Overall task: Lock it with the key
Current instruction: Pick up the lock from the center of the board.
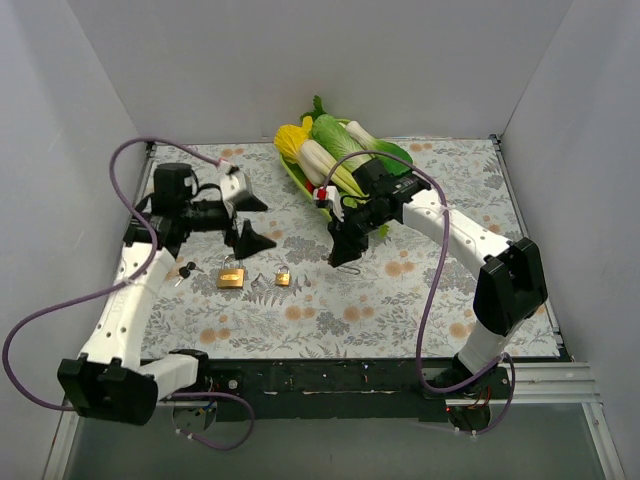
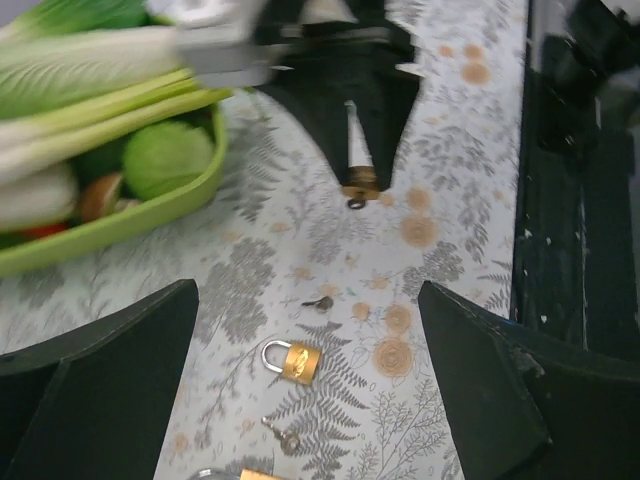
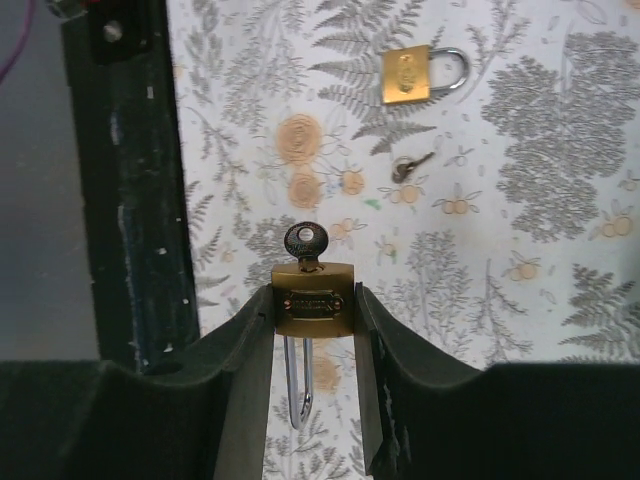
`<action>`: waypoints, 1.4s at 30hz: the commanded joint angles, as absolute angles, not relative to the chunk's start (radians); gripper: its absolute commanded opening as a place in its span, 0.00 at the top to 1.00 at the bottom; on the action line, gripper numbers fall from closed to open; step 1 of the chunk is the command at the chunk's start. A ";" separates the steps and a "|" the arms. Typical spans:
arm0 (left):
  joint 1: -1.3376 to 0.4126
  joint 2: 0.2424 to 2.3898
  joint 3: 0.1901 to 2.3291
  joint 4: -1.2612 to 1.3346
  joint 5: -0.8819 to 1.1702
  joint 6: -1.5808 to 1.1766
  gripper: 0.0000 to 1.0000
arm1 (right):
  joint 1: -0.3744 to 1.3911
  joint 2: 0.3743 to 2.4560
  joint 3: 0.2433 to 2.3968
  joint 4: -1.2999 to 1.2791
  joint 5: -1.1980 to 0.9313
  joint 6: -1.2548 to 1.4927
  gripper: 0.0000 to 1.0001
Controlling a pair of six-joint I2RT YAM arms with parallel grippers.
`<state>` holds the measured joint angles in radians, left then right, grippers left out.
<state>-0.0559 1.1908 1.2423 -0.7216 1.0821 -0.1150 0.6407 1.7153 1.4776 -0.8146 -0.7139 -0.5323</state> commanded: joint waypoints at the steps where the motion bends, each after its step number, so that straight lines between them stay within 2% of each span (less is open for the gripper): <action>1: -0.259 1.075 1.093 -0.713 1.000 0.253 0.09 | 0.635 1.669 1.506 -0.902 -0.915 -0.509 0.99; 5: -0.366 1.017 0.990 -0.632 0.966 0.402 0.16 | 0.635 1.671 1.505 -0.920 -0.994 -0.503 0.99; 9: -0.469 1.000 0.945 -0.603 0.954 0.528 0.31 | 0.635 1.677 1.509 -0.931 -1.032 -0.503 0.99; 21: -0.643 1.052 0.894 -0.453 0.891 0.534 0.46 | 0.647 1.655 1.500 -0.928 -1.094 -0.494 0.99; 30: -0.681 1.089 0.887 -0.420 0.870 0.515 0.59 | 0.666 1.638 1.503 -0.945 -1.121 -0.525 0.99; 42: -0.726 1.094 0.865 -0.354 0.838 0.480 0.68 | 0.669 1.637 1.505 -0.954 -1.161 -0.535 0.99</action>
<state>-0.7074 1.0981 0.8806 -0.3897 0.8509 0.4923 0.6640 1.6779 1.4776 -0.9386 -1.1007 -0.5243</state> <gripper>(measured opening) 0.345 0.401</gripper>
